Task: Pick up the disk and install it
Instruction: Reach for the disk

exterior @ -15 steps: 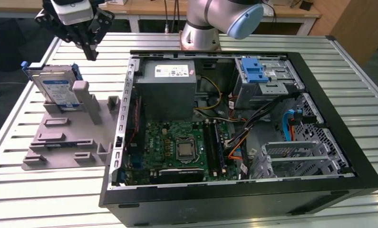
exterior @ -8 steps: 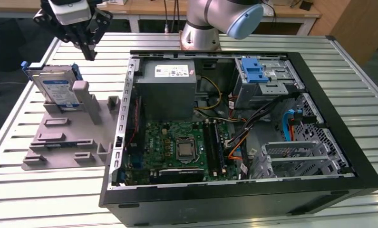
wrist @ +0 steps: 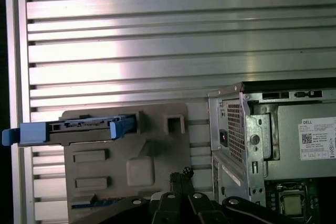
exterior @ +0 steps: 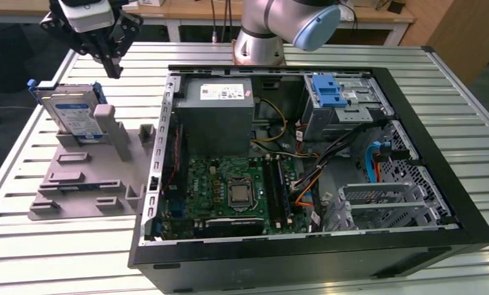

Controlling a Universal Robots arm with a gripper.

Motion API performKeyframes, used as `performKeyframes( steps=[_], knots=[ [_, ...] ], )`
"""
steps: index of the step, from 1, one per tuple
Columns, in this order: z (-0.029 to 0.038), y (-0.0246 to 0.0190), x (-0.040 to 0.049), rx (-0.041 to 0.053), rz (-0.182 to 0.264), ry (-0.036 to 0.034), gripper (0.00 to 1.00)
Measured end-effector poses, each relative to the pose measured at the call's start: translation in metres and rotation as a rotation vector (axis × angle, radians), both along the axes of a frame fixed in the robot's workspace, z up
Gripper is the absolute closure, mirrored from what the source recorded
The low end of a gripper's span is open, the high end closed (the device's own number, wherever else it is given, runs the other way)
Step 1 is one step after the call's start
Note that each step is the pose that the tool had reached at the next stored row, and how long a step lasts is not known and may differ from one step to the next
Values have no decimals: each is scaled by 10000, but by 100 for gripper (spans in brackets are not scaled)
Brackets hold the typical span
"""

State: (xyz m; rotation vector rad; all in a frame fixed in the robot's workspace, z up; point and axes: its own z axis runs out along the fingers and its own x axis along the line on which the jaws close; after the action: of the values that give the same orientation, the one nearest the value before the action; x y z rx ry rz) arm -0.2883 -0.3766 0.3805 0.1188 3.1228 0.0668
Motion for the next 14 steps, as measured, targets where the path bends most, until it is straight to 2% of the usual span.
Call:
performKeyframes(
  steps=[14],
  knots=[
    [-7,7,-69,0,1,4,89]
  ],
)
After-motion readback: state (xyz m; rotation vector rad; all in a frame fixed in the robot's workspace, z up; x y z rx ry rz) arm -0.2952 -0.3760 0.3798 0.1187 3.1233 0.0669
